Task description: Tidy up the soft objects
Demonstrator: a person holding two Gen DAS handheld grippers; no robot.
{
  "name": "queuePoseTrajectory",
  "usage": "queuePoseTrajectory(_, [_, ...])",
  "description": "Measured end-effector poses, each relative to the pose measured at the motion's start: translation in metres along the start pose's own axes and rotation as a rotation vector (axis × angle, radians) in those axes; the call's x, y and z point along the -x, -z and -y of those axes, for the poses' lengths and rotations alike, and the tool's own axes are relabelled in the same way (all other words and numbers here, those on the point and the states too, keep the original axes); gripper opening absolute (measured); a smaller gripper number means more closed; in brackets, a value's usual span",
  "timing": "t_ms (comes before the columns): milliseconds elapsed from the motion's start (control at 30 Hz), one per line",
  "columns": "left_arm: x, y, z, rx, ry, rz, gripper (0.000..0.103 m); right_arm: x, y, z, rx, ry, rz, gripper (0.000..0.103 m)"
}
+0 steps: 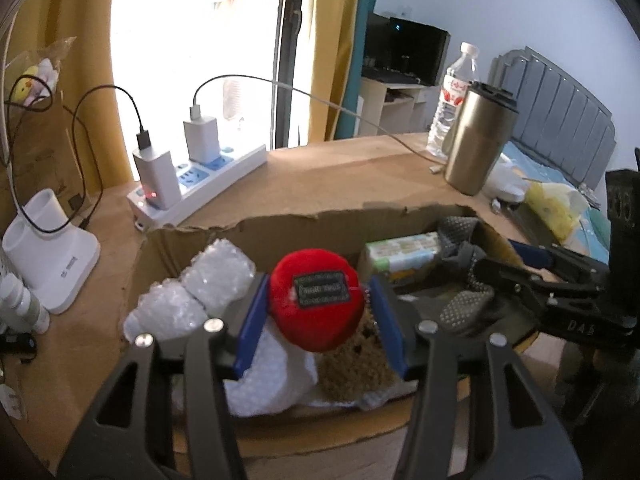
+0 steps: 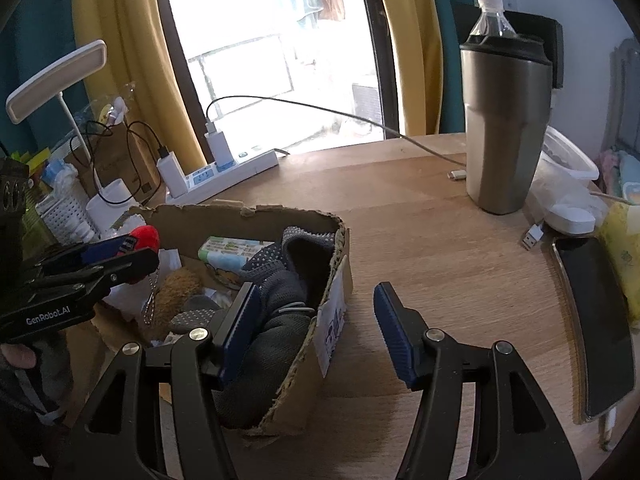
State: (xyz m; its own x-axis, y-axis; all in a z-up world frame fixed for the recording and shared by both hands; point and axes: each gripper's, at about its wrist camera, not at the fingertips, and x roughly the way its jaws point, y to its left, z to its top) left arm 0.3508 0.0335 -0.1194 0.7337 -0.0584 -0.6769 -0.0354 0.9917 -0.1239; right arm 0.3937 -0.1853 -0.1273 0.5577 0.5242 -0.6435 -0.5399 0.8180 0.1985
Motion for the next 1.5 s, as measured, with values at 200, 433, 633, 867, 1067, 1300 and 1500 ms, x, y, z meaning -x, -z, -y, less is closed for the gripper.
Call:
queuePoseTrajectory(200, [0.003,0.001,0.000,0.010,0.017,0.003,0.082,0.003,-0.002,-0.004,0.010,0.008,0.002,0.063])
queuePoseTrajectory(433, [0.024,0.003,0.003,0.007,0.028,0.036,0.082,0.014,-0.002,-0.010,0.007,0.022,0.015,0.063])
queuePoseTrajectory(633, [0.041,0.007,0.005,0.007,0.032,0.057,0.083,0.029,-0.002,-0.021,0.022,0.024,0.031,0.063])
queuePoseTrajectory(867, [0.064,0.016,0.004,0.009,0.037,0.078,0.083,0.052,0.001,-0.037,0.041,0.032,0.056,0.063])
queuePoseTrajectory(1067, [0.084,0.021,0.004,0.006,0.044,0.101,0.083,0.073,0.004,-0.051,0.052,0.037,0.087,0.066])
queuePoseTrajectory(1300, [0.111,0.027,0.004,0.005,0.049,0.143,0.083,0.093,0.007,-0.071,0.091,0.050,0.111,0.073])
queuePoseTrajectory(1500, [0.131,0.032,0.003,0.003,0.047,0.173,0.084,0.110,0.010,-0.084,0.107,0.058,0.134,0.073])
